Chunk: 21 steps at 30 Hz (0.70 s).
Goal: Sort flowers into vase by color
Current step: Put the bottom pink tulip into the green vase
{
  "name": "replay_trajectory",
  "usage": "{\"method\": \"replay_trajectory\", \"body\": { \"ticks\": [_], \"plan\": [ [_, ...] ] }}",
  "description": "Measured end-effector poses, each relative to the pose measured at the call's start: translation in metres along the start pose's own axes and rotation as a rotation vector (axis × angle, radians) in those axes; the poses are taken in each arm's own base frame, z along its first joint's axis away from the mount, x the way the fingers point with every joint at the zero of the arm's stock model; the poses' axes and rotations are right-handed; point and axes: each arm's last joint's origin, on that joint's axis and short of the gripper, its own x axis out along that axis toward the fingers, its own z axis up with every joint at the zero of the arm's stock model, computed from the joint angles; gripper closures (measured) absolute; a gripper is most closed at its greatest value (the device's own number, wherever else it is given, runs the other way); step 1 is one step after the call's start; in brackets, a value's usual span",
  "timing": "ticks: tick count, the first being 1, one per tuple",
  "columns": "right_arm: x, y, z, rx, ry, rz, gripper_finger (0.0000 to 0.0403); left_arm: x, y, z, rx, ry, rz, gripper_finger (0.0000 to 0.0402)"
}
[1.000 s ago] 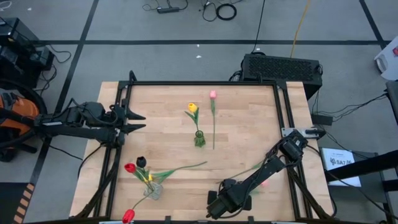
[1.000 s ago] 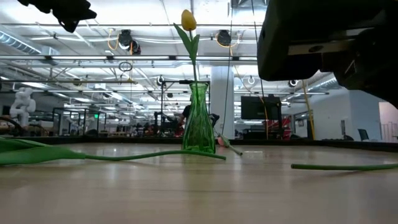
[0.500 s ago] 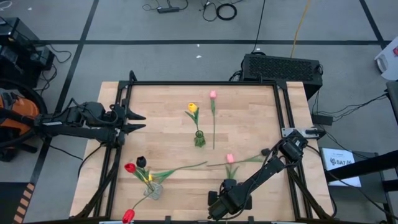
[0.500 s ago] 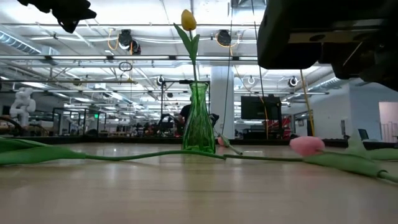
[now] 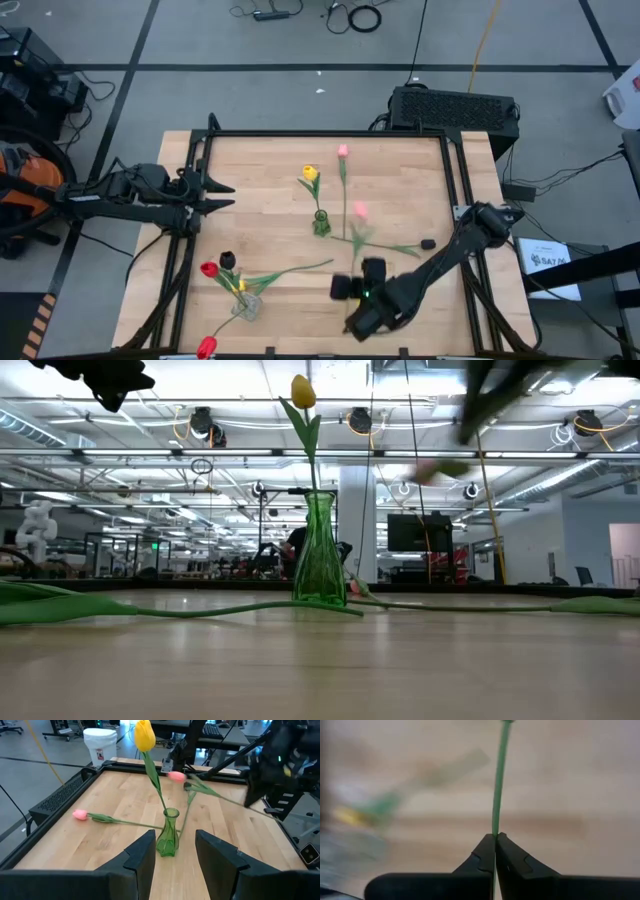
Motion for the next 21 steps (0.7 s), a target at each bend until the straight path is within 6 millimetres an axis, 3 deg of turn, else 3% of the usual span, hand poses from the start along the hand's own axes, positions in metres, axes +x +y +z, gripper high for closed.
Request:
{"method": "replay_trajectory", "body": {
  "ticks": [5, 12, 21],
  "plan": [
    [-0.031, 0.013, 0.026, 0.034, -0.097, 0.197, 0.0403, 0.0, 0.0, 0.0, -0.002, 0.001, -0.005, 0.0256],
    [-0.045, 0.024, 0.043, -0.001, -0.282, 0.366, 0.0403, 0.0, -0.001, 0.0, -0.005, 0.005, -0.029, 0.0256],
    [-0.047, 0.016, 0.068, -0.291, -0.561, 0.275, 0.0402, 0.0, 0.0, 0.0, -0.008, -0.003, -0.003, 0.0256]
  ]
}}
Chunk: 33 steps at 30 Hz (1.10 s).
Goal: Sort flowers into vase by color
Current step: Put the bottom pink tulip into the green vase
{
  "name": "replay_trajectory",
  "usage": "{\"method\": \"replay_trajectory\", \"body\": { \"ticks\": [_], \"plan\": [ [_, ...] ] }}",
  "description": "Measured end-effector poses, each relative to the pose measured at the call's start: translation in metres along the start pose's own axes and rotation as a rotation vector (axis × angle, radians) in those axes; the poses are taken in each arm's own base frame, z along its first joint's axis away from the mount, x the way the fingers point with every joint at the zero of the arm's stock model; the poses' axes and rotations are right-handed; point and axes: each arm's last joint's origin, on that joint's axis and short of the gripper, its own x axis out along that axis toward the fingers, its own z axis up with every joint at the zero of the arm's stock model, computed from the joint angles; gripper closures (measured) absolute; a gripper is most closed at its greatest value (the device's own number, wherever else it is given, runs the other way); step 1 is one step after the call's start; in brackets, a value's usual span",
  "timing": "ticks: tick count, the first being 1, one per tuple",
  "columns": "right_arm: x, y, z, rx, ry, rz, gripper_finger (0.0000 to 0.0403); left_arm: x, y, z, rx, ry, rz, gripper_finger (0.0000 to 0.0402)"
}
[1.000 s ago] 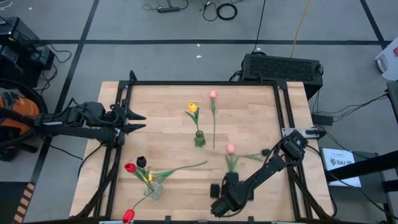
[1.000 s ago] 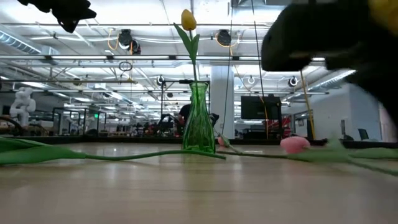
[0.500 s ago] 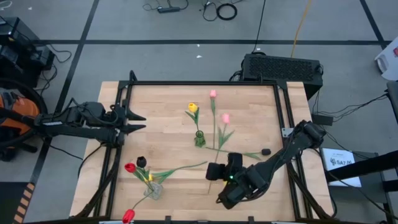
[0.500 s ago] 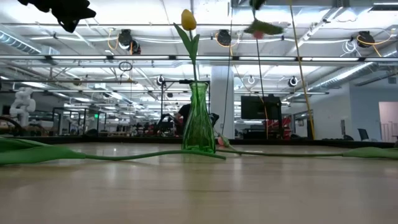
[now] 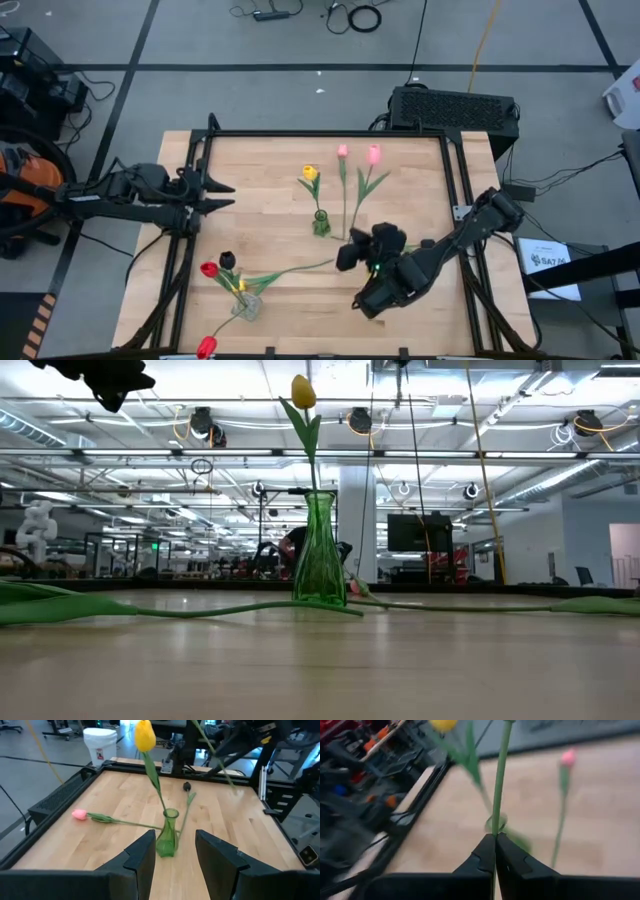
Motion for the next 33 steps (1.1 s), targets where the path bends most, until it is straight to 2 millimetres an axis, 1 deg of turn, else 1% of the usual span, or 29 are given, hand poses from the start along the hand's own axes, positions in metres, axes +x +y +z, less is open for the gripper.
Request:
{"method": "replay_trajectory", "body": {
  "ticks": [4, 8, 11, 13, 16, 18, 20, 23, 26, 27, 29, 31, 33],
  "plan": [
    [0.013, -0.008, 0.014, -0.147, -0.111, -0.064, 0.0402, 0.001, -0.001, 0.006, -0.004, -0.056, -0.005, 0.0256],
    [0.026, -0.011, 0.026, -0.256, -0.249, -0.084, 0.0402, 0.003, -0.002, 0.015, -0.01, -0.137, -0.011, 0.0256],
    [0.034, -0.016, 0.032, -0.358, -0.285, -0.127, 0.0402, 0.004, -0.002, 0.021, -0.014, -0.19, -0.007, 0.0256],
    [0.037, -0.022, 0.034, -0.384, -0.299, -0.139, 0.0402, 0.005, -0.002, 0.022, -0.015, -0.196, -0.007, 0.0256],
    [0.032, -0.042, 0.042, -0.381, -0.335, -0.117, 0.0402, 0.006, -0.002, 0.022, -0.016, -0.193, -0.007, 0.0256],
    [0.026, -0.064, 0.05, -0.341, -0.353, -0.088, 0.0402, 0.008, -0.002, 0.022, -0.016, -0.188, -0.006, 0.0256],
    [0.023, -0.086, 0.052, -0.286, -0.371, -0.044, 0.0402, 0.009, -0.003, 0.022, -0.015, -0.184, -0.004, 0.0256],
    [0.022, -0.115, 0.054, -0.219, -0.354, 0.0, 0.0402, 0.012, -0.002, 0.022, -0.015, -0.174, 0.016, 0.0256],
    [0.024, -0.132, 0.051, -0.19, -0.283, 0.036, 0.0402, 0.015, -0.002, 0.022, -0.016, -0.163, 0.044, 0.0256],
    [0.026, -0.134, 0.049, -0.204, -0.233, 0.05, 0.0402, 0.015, -0.002, 0.022, -0.016, -0.161, 0.048, 0.0256],
    [0.033, -0.133, 0.046, -0.245, -0.131, 0.112, 0.0402, 0.017, -0.002, 0.021, -0.015, -0.154, 0.049, 0.0256],
    [0.042, -0.127, 0.044, -0.301, -0.044, 0.25, 0.0402, 0.018, -0.002, 0.021, -0.014, -0.149, 0.05, 0.0256],
    [0.051, -0.123, 0.044, -0.365, -0.017, 0.419, 0.0402, 0.02, -0.002, 0.021, -0.013, -0.141, 0.051, 0.0256]
  ]
}}
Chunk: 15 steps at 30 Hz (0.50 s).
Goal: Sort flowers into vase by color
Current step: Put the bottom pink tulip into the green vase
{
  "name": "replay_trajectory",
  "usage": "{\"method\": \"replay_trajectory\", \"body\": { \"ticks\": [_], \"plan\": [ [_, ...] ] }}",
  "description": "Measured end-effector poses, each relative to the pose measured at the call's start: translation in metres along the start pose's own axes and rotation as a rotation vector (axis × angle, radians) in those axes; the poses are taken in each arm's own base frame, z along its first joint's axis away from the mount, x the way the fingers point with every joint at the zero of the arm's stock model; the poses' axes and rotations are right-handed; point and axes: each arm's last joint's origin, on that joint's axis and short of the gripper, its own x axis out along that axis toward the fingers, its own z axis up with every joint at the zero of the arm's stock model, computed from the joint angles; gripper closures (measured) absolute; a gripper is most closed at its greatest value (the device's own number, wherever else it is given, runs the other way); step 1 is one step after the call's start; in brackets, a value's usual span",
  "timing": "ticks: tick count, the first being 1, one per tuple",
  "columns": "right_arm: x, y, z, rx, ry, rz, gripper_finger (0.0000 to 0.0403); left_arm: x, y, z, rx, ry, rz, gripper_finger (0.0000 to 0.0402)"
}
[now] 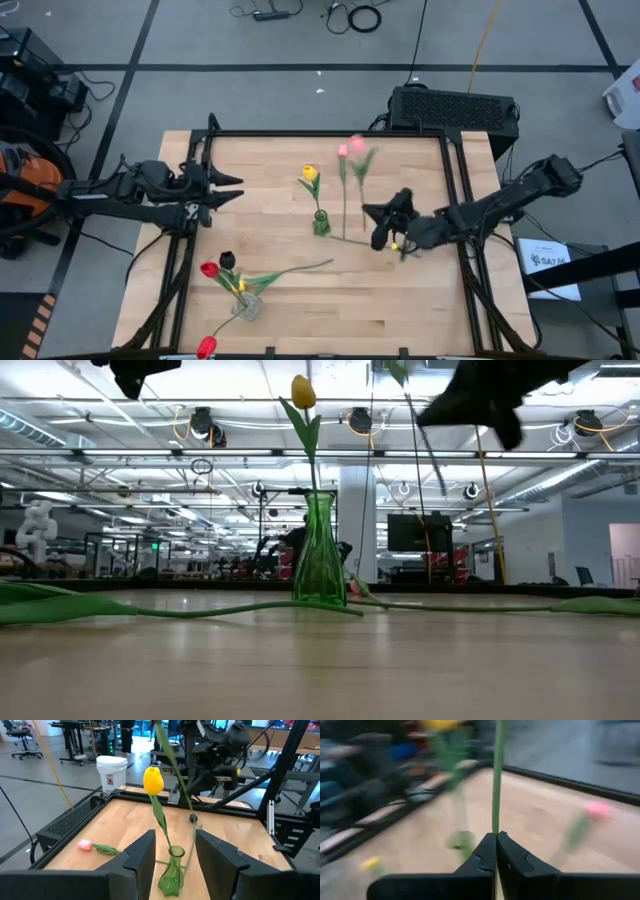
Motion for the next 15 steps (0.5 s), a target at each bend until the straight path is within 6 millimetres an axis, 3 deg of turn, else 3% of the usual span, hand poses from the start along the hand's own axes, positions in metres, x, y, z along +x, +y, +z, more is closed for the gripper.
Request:
{"method": "replay_trajectory", "body": {
  "ticks": [6, 10, 15],
  "plan": [
    [0.013, -0.023, 0.009, -0.133, -0.188, 0.197, 0.0402, 0.004, 0.0, -0.001, 0.003, 0.017, 0.014, 0.0256],
    [0.023, -0.031, 0.018, -0.187, -0.248, 0.452, 0.0402, 0.006, 0.0, -0.002, 0.005, 0.025, 0.023, 0.0256],
    [0.039, -0.033, 0.017, -0.179, -0.275, 0.532, 0.0403, 0.009, 0.0, -0.003, 0.005, 0.038, 0.025, 0.0256]
  ]
}}
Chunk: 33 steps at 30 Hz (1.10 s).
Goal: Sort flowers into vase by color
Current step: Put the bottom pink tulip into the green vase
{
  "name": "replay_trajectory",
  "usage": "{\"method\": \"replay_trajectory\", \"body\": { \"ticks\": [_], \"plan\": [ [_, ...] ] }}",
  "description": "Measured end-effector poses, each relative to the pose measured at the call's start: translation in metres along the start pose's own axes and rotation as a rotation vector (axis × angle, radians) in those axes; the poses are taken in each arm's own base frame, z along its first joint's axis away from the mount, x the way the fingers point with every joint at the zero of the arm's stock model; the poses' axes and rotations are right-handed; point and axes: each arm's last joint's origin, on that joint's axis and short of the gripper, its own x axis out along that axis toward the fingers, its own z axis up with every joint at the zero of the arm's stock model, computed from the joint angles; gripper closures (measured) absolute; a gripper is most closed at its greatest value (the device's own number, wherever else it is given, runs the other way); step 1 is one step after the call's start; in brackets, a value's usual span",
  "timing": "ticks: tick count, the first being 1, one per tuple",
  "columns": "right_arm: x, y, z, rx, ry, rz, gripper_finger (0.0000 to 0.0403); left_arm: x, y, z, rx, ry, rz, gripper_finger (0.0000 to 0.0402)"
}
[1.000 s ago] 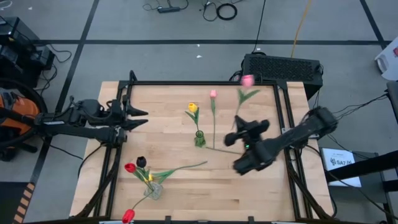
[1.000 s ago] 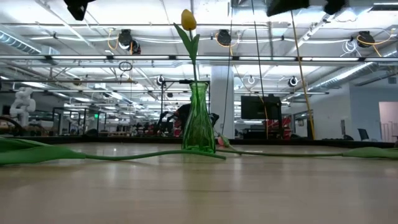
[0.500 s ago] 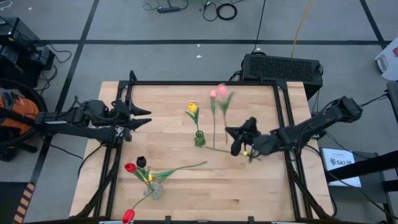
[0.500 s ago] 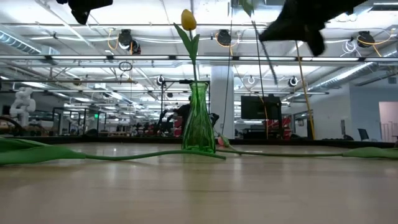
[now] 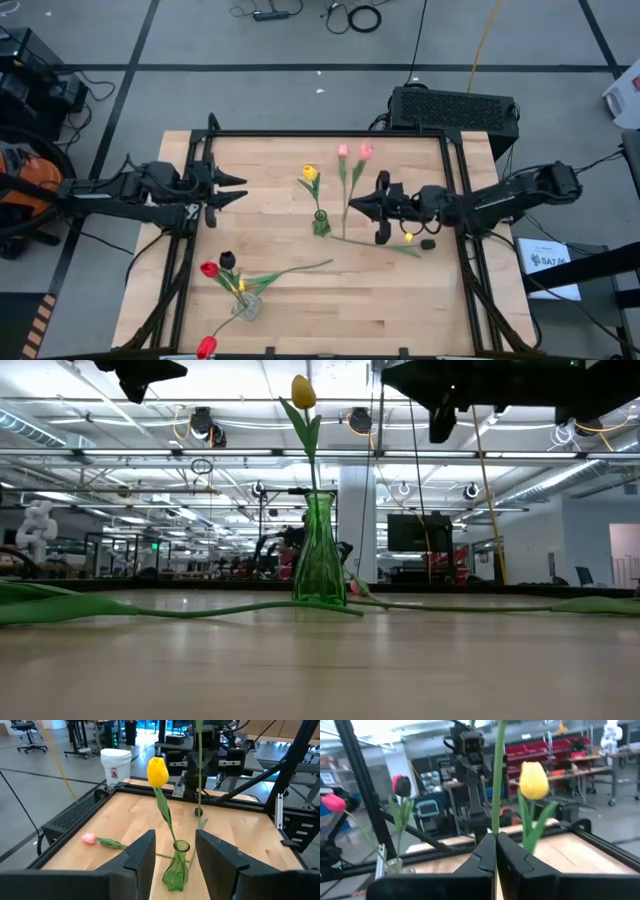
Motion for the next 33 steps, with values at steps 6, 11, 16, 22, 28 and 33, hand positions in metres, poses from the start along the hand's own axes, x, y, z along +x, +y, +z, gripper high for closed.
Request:
{"method": "replay_trajectory", "body": {
  "ticks": [6, 11, 16, 22, 28, 33],
  "plan": [
    [0.018, 0.001, -0.019, 0.0, -0.028, 0.011, 0.0403, 0.001, 0.0, 0.0, 0.0, 0.004, 0.0, 0.0256],
    [0.04, 0.004, -0.021, -0.058, -0.079, 0.017, 0.0403, 0.001, 0.0, 0.0, 0.0, 0.004, 0.0, 0.0256],
    [0.06, 0.007, -0.019, -0.138, -0.059, -0.002, 0.0403, 0.001, 0.0, 0.0, 0.0, 0.004, 0.0, 0.0256],
    [0.065, -0.001, -0.025, -0.167, 0.052, -0.119, 0.0403, 0.001, 0.0, 0.0, 0.0, 0.004, -0.001, 0.0256],
    [0.065, -0.005, -0.029, -0.131, 0.097, -0.121, 0.0403, 0.001, 0.0, 0.0, 0.001, 0.004, -0.001, 0.0256],
    [0.065, -0.005, -0.03, -0.131, 0.112, -0.121, 0.0403, 0.001, 0.0, 0.0, 0.001, 0.004, -0.002, 0.0256]
  ]
}}
